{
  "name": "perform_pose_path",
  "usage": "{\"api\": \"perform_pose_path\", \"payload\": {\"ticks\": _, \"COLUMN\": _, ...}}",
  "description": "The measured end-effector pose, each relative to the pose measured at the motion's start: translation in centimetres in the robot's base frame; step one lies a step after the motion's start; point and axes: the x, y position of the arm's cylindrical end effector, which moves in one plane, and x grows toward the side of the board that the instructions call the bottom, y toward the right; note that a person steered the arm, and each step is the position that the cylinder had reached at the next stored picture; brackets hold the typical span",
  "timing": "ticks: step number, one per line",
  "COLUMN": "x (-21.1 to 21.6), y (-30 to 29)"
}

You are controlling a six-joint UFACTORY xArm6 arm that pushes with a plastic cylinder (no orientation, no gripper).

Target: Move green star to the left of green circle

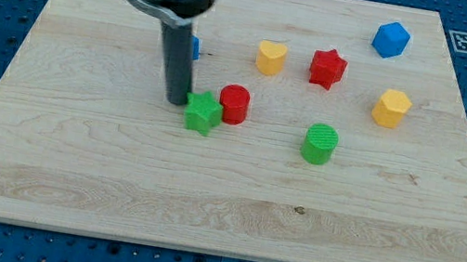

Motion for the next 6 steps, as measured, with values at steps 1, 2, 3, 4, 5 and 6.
{"api": "perform_pose_path", "payload": {"ticks": 1, "x": 2.1, "y": 3.1}}
{"api": "perform_pose_path", "payload": {"ticks": 2, "x": 2.0, "y": -0.1}}
{"api": "perform_pose_path", "payload": {"ticks": 3, "x": 3.5, "y": -2.6}}
{"api": "perform_pose_path", "payload": {"ticks": 4, "x": 5.8, "y": -1.2}}
{"api": "perform_pose_path", "payload": {"ticks": 5, "x": 6.3, "y": 2.6}}
{"api": "perform_pose_path", "payload": {"ticks": 6, "x": 5.4, "y": 6.7}}
